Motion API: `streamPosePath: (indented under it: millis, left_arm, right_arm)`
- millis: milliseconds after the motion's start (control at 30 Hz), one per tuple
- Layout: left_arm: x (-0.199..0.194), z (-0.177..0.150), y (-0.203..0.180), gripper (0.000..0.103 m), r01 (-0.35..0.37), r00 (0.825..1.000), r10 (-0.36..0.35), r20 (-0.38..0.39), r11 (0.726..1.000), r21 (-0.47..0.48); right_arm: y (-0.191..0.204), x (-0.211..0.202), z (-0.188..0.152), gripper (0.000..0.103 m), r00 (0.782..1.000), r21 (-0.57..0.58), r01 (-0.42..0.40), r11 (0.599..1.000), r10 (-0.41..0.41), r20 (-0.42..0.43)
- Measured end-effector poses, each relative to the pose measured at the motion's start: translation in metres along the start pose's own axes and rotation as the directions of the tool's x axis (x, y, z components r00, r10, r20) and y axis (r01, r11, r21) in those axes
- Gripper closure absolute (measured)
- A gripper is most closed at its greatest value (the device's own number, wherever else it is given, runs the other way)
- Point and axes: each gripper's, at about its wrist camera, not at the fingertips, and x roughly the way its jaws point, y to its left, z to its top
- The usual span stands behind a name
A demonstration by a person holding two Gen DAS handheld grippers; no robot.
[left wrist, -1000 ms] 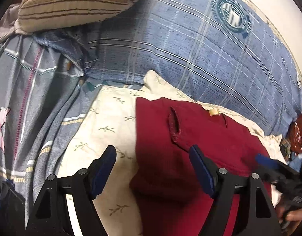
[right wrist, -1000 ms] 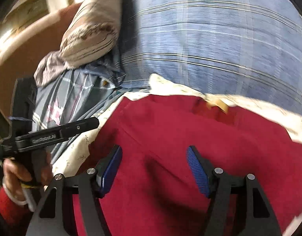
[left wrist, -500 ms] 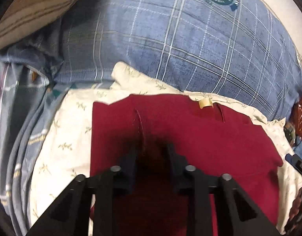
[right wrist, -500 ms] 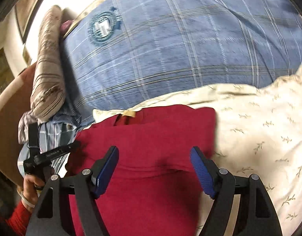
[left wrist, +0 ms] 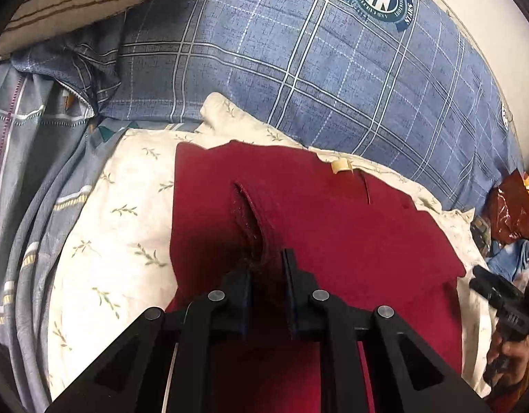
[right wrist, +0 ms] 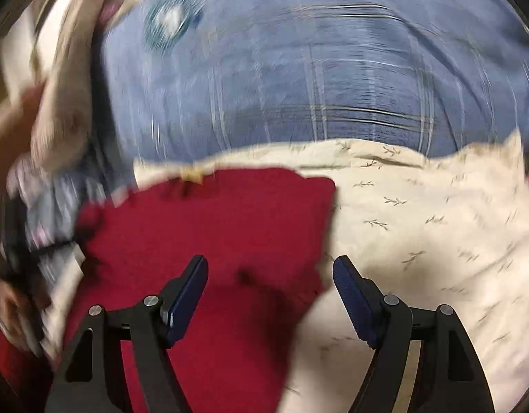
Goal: Fold small clothes
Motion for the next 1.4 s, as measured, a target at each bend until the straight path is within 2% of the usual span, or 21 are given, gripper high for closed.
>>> streamPosePath:
  millis: [200,267,300,333,433,467,500,567,600,633,667,700,767,800,833,933,1067,1133,1200,1367,1400]
  left_arm:
    - [0.006,0.003,-0.011,0.088,-0.023,1.0,0.023,0.011,0.999,0.029]
    - [0.01,0.001,-0.013,0.088,-0.024,1.0,0.024,0.003,0.999,0.026]
    - [0.01,0.001,-0.014,0.088,-0.024,1.0,0.024,0.006,0.999,0.029]
    - [0.01,0.003,-0.016,0.088,-0.025,1.0,0.025,0.009,0.999,0.031]
    - [0.009,0.001,-0.016,0.086,-0.037,0.999,0.037,0.007,0.999,0.032]
    - [0.011,0.0,-0.015,0.08,-0.043,0.999,0.044,-0.005,0.999,0.029]
    - [0.014,-0.001,-0.014,0.079,-0.056,0.998,0.057,-0.024,0.998,0.029]
    - [0.018,-0.002,-0.014,0.078,-0.086,0.995,0.088,-0.048,0.996,0.038]
    - [0.017,-0.001,-0.016,0.076,-0.093,0.995,0.095,-0.043,0.995,0.043]
    - [0.011,0.0,-0.017,0.073,-0.107,0.994,0.108,-0.025,0.993,0.053]
    - [0.005,0.001,-0.018,0.067,-0.119,0.993,0.12,-0.003,0.991,0.056]
    - [-0.002,0.002,-0.019,0.059,-0.128,0.992,0.127,0.024,0.99,0.056]
    - [-0.016,0.001,-0.018,0.051,-0.137,0.988,0.133,0.083,0.99,0.045]
    - [-0.019,0.002,-0.017,0.051,-0.136,0.986,0.132,0.099,0.99,0.035]
    - [-0.021,0.003,-0.016,0.051,-0.132,0.986,0.129,0.107,0.991,0.022]
    - [-0.015,0.001,-0.016,0.05,-0.12,0.989,0.118,0.094,0.993,0.011]
    - [0.007,0.003,-0.013,0.05,-0.168,0.985,0.167,0.043,0.986,0.02]
    - [0.021,0.006,-0.009,0.05,-0.213,0.977,0.213,0.01,0.977,0.007]
    - [0.03,0.011,-0.004,0.04,-0.233,0.972,0.233,-0.004,0.972,-0.009]
    - [0.035,0.015,0.006,0.037,-0.199,0.98,0.198,-0.025,0.976,-0.085]
    - [0.035,0.015,0.006,0.037,-0.201,0.98,0.199,-0.024,0.976,-0.086]
  right_arm:
    - [0.006,0.019,-0.01,0.029,0.992,-0.1,0.121,0.988,-0.125,-0.035]
    - [0.006,0.032,-0.011,0.048,0.982,-0.11,0.176,0.978,-0.182,-0.052]
    - [0.003,0.039,-0.009,0.07,0.981,-0.088,0.184,0.979,-0.188,-0.048]
    - [-0.001,0.041,-0.006,0.084,0.983,-0.061,0.176,0.982,-0.179,-0.037]
    - [-0.013,0.036,-0.002,0.09,0.989,0.045,0.15,0.988,-0.15,-0.007]
    - [-0.016,0.035,-0.004,0.091,0.985,0.053,0.174,0.983,-0.173,-0.016]
    - [-0.018,0.036,-0.007,0.088,0.98,0.05,0.199,0.979,-0.197,-0.039]
    - [-0.023,0.042,-0.016,0.088,0.978,0.062,0.183,0.981,-0.175,-0.115]
    - [-0.022,0.041,-0.018,0.088,0.978,0.064,0.18,0.982,-0.171,-0.121]
    - [-0.019,0.035,-0.017,0.081,0.978,0.064,0.182,0.981,-0.174,-0.114]
    - [-0.018,0.028,-0.016,0.079,0.979,0.064,0.183,0.981,-0.176,-0.105]
    - [-0.015,0.015,-0.011,0.072,0.981,0.066,0.182,0.981,-0.176,-0.081]
    - [-0.014,-0.005,-0.005,0.056,0.986,0.108,0.166,0.98,-0.165,-0.02]
    - [-0.015,-0.017,-0.001,0.045,0.991,0.159,0.124,0.98,-0.131,0.035]
    - [-0.015,-0.02,0.001,0.04,0.994,0.186,0.074,0.98,-0.088,0.067]
    - [0.001,-0.003,0.011,0.041,0.997,0.178,-0.031,0.984,0.018,0.073]
    - [0.023,0.036,0.019,0.048,1.0,0.096,0.003,0.995,-0.005,0.021]
    - [0.024,0.054,0.017,0.061,0.999,0.066,0.052,0.996,-0.051,-0.02]
    - [0.017,0.065,0.013,0.067,0.995,0.058,0.094,0.994,-0.091,-0.049]
    - [0.009,0.057,0.011,0.069,0.997,0.08,0.065,0.995,-0.061,-0.046]
    - [0.008,0.052,0.01,0.065,0.998,0.092,0.054,0.994,-0.05,-0.041]
